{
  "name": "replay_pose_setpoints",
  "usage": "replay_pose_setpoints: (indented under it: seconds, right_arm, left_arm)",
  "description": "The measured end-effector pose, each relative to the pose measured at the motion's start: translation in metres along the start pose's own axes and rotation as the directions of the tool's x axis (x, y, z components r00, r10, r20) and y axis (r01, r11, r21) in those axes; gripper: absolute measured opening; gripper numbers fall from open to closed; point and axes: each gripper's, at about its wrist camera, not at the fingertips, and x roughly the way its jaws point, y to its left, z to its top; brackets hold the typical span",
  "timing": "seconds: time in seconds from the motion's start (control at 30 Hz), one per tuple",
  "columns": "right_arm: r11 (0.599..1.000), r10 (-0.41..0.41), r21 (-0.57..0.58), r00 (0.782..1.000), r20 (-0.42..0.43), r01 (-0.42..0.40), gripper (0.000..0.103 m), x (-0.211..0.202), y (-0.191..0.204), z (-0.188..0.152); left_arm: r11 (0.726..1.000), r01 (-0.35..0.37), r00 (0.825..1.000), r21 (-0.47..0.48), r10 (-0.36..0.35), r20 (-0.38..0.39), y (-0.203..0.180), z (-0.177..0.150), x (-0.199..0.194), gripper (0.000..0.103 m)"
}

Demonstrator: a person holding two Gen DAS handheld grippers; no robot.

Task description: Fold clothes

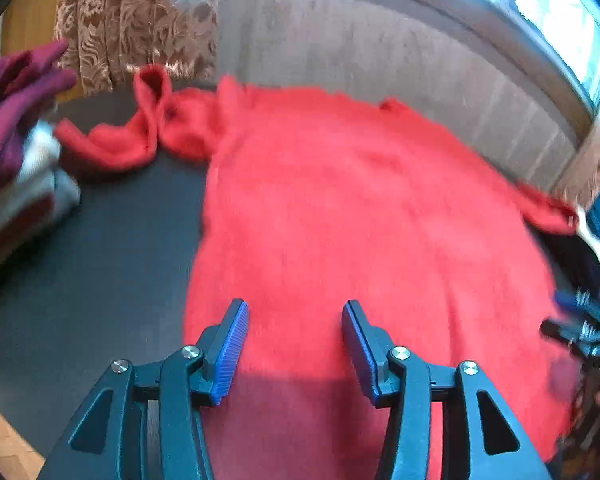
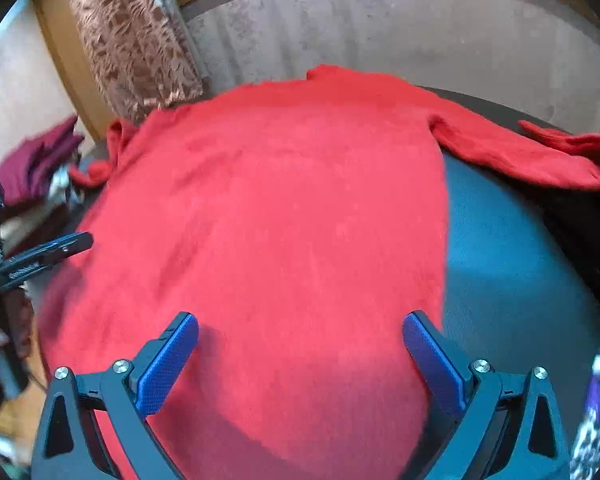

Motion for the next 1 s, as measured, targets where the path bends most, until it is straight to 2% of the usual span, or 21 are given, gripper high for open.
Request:
replay_pose_setpoints:
  seconds: [0.1, 0.27, 0.33, 0.37, 0.4, 0.47, 0.53, 0.6, 0.67, 0.8, 0.87, 0.9, 0.93, 0.97, 1.0]
  right_arm:
    - [0.993, -0.062, -0.099, 0.998, 0.029, 0.065, 0.103, -0.008, 0.012, -0.021]
    - [0.995, -0.029, -0.091, 0.998, 0.049, 0.033, 0.103, -0.010, 0.004, -0.024]
    - [0.995, -0.029, -0.091, 0.997, 0.066, 0.035, 0.103, -0.010, 0.003, -0.025]
    - [0.995, -0.027, -0.090, 0.997, 0.078, 0.034, 0.103, -0.010, 0.002, -0.026]
    - [0.996, -0.022, -0.087, 0.995, 0.093, 0.030, 0.103, -0.012, 0.001, -0.027]
    - [0.997, -0.010, -0.080, 0.993, 0.115, 0.019, 0.103, -0.014, 0.001, -0.031]
    - [0.997, -0.004, -0.079, 0.993, 0.119, 0.014, 0.103, -0.017, 0.000, -0.033]
    - [0.996, -0.003, -0.085, 0.993, 0.121, 0.013, 0.103, -0.016, 0.000, -0.032]
    - [0.996, -0.001, -0.086, 0.992, 0.125, 0.012, 0.103, -0.015, 0.000, -0.031]
    - [0.996, 0.001, -0.084, 0.990, 0.139, 0.011, 0.103, -0.017, -0.001, -0.035]
    - [0.996, 0.000, -0.086, 0.990, 0.141, 0.013, 0.103, -0.017, 0.000, -0.036]
    - [0.996, -0.002, -0.086, 0.990, 0.142, 0.015, 0.103, -0.018, 0.000, -0.037]
    - [0.996, -0.003, -0.087, 0.990, 0.142, 0.015, 0.103, -0.017, 0.000, -0.037]
    - [0.996, -0.003, -0.087, 0.990, 0.142, 0.016, 0.103, -0.017, 0.000, -0.037]
    - [0.996, -0.001, -0.090, 0.990, 0.142, 0.014, 0.103, -0.018, -0.001, -0.037]
  left_arm:
    - [0.999, -0.042, 0.999, 0.016, 0.042, 0.033, -0.004, -0.012, -0.007, 0.053]
    - [1.000, -0.019, 0.999, -0.012, 0.020, 0.034, 0.009, -0.006, -0.006, 0.056]
    - [0.997, -0.020, 1.000, -0.075, 0.022, 0.021, 0.015, -0.005, -0.016, 0.056]
    - [0.992, 0.002, 1.000, -0.129, 0.002, 0.029, 0.024, -0.010, -0.025, 0.056]
    - [0.982, 0.031, 0.999, -0.188, -0.023, 0.044, 0.034, -0.017, -0.036, 0.056]
    - [0.962, 0.039, 0.998, -0.269, -0.025, 0.054, 0.051, -0.029, -0.052, 0.055]
    - [0.953, 0.026, 0.999, -0.301, -0.011, 0.051, 0.067, -0.042, -0.068, 0.055]
    - [0.950, 0.032, 0.998, -0.311, -0.016, 0.054, 0.077, -0.052, -0.082, 0.055]
    - [0.950, 0.070, 0.997, -0.304, -0.057, 0.053, 0.079, -0.056, -0.088, 0.056]
    - [0.958, 0.116, 0.993, -0.261, -0.119, 0.006, 0.064, -0.055, -0.073, 0.056]
    - [0.966, 0.099, 0.993, -0.238, -0.113, -0.046, 0.052, -0.056, -0.059, 0.054]
    - [0.976, 0.070, 0.996, -0.207, -0.081, -0.048, 0.044, -0.056, -0.058, 0.053]
    - [0.985, 0.034, 0.998, -0.170, -0.042, -0.041, 0.036, -0.057, -0.058, 0.044]
    - [0.989, 0.021, 0.998, -0.144, -0.028, -0.047, 0.030, -0.056, -0.057, 0.022]
    - [0.990, 0.013, 0.998, -0.139, -0.021, -0.055, 0.030, -0.056, -0.058, 0.011]
